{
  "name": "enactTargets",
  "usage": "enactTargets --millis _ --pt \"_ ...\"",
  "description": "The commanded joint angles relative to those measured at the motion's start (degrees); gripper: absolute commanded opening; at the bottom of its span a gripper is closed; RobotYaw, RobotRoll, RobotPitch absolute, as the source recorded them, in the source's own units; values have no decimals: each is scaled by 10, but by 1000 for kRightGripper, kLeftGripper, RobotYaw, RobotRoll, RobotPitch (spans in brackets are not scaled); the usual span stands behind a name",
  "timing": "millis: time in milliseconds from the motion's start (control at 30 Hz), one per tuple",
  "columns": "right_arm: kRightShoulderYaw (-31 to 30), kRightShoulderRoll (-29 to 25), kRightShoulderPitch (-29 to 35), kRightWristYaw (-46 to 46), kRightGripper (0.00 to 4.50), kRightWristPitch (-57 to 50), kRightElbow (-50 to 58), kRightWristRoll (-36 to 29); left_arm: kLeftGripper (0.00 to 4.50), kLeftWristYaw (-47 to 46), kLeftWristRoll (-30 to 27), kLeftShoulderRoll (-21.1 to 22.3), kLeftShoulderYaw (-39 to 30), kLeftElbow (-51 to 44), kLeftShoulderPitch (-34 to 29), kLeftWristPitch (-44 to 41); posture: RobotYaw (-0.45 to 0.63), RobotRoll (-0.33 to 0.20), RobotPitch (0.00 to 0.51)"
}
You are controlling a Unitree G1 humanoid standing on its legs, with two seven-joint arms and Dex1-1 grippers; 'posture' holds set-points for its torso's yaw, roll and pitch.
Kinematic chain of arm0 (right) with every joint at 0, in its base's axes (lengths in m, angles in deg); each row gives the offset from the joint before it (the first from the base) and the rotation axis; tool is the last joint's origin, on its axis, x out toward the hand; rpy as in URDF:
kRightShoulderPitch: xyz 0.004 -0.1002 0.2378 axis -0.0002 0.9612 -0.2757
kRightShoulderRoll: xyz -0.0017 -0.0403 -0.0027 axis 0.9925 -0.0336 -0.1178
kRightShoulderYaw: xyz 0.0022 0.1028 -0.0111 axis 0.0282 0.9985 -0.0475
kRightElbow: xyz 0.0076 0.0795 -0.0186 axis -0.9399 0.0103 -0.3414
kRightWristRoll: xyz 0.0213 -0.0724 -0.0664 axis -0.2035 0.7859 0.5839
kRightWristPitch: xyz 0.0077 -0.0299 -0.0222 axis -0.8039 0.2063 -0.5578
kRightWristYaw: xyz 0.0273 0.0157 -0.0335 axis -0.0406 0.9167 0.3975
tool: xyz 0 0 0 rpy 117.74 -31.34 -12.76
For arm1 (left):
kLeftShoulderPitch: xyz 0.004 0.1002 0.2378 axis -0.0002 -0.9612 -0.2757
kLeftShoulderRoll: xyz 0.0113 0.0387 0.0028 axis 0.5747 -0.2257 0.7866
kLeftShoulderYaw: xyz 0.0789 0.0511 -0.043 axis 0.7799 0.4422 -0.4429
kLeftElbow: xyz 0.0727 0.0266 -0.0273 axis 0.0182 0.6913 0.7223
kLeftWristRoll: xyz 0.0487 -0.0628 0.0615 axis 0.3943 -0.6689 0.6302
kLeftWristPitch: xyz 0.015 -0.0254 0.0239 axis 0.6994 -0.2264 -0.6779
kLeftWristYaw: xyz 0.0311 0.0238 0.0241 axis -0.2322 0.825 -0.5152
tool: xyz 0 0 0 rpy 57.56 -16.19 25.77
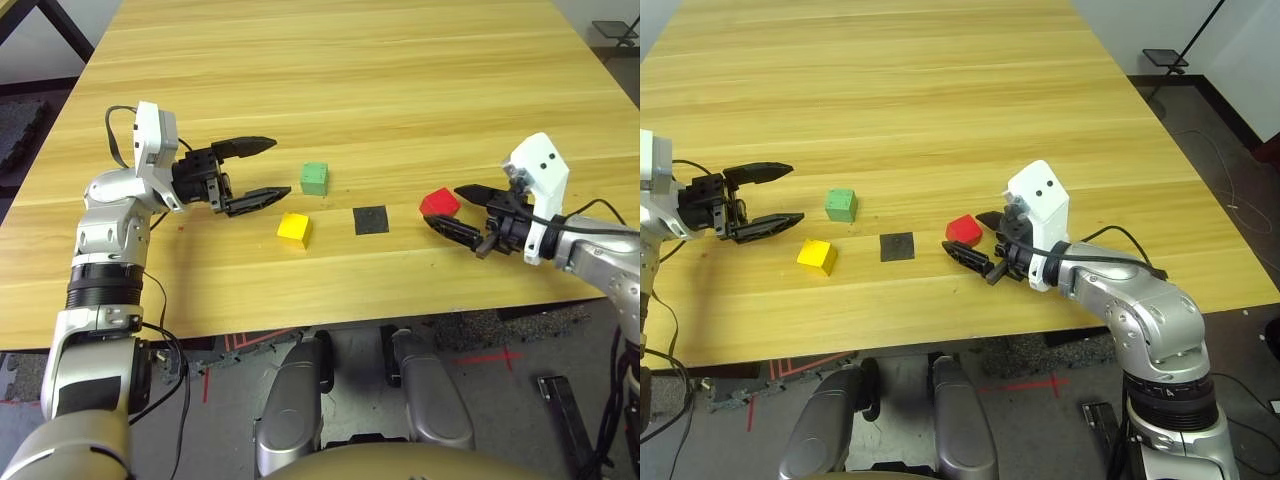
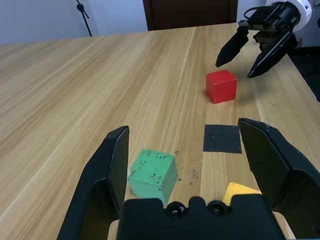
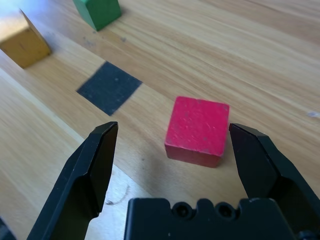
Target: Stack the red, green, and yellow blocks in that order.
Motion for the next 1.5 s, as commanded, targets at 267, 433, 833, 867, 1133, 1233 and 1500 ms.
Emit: enactTargets --millis 267,433,833,867,1133,1233,1500 --pt "-30 -7 25 -25 4500 108 -35 71 4452 -3 2 -10 1 -23 -31 4 255 -49 234" --pt "-36 3 31 -30 4500 130 -63 87 4452 -6 -1 -11 1 -40 -40 -3 265 -40 236" --pt "-37 38 22 -25 3280 118 -79 86 4500 -12 -2 -5 -2 -59 -46 -17 276 -25 241" --pt "-37 40 21 -25 2930 117 -78 87 4500 -12 -3 -5 -2 -60 -46 -18 276 -25 241" --pt "-46 28 -4 -48 2042 123 -84 90 4500 -18 -4 -4 -4 -65 -38 -25 277 -20 241" --pt "-59 -1 -56 -132 2042 133 -100 66 4500 -16 -4 -4 -3 -62 -35 -26 272 -20 241" --pt "-123 -49 -191 -334 2042 187 -212 71 4500 -15 -1 -6 -1 -54 -29 -20 299 -24 240"
